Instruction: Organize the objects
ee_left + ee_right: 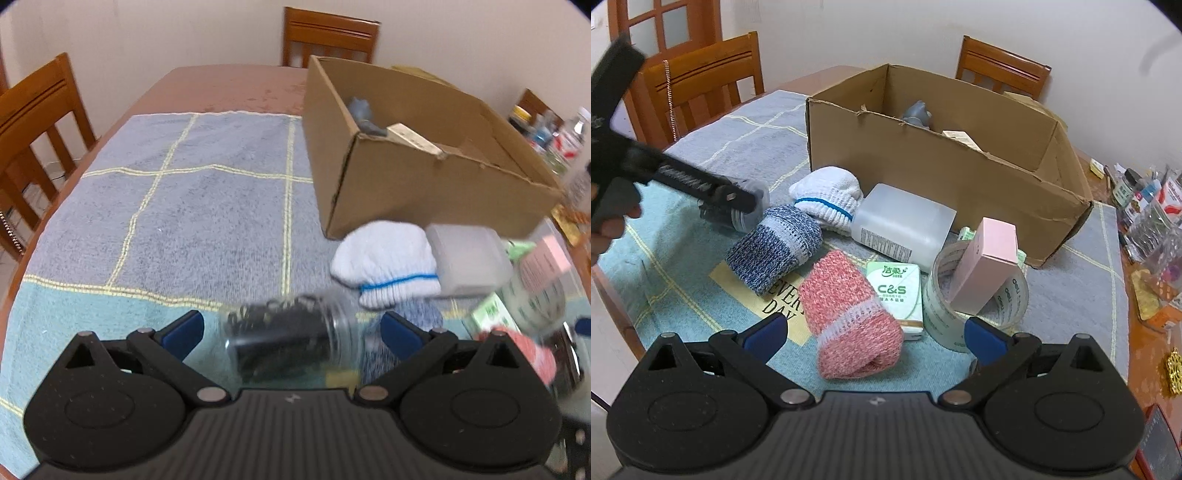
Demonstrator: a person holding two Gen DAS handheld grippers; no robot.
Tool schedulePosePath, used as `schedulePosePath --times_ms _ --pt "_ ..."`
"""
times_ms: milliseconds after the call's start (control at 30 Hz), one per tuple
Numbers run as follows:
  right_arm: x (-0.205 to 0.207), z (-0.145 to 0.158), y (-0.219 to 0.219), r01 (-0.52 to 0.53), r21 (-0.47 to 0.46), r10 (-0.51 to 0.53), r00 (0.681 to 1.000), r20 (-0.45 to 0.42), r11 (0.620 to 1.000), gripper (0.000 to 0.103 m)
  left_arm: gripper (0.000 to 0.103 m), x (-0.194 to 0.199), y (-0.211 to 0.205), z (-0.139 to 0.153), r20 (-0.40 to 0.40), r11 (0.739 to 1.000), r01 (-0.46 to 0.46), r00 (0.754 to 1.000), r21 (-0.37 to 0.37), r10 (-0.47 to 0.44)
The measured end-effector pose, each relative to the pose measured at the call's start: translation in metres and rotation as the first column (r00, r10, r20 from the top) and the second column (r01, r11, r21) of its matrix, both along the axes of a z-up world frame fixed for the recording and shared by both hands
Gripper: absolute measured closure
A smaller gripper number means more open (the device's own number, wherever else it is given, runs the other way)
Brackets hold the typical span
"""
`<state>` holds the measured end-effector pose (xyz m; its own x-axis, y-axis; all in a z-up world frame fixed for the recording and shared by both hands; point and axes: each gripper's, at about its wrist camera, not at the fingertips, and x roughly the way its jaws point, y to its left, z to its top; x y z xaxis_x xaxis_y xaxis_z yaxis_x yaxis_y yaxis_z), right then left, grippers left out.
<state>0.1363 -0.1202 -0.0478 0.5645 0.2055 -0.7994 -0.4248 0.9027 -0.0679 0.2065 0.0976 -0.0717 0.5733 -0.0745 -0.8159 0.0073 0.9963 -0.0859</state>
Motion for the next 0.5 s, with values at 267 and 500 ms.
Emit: schedulePosePath --times_ms 267,500 --pt "0.003 -0.004 -0.007 -0.016 0.015 0.016 1.000 0.004 1.000 0.000 0.002 0.006 -0.013 -0.008 0.019 0.990 -0.007 1.000 0.138 0.004" --pt "0.002 -0.006 0.008 0.018 0.028 -0.017 1.000 -0.006 0.999 0.000 0.002 0.006 0.000 -0.012 -0.007 0.983 0.106 0.994 0.147 -0.107"
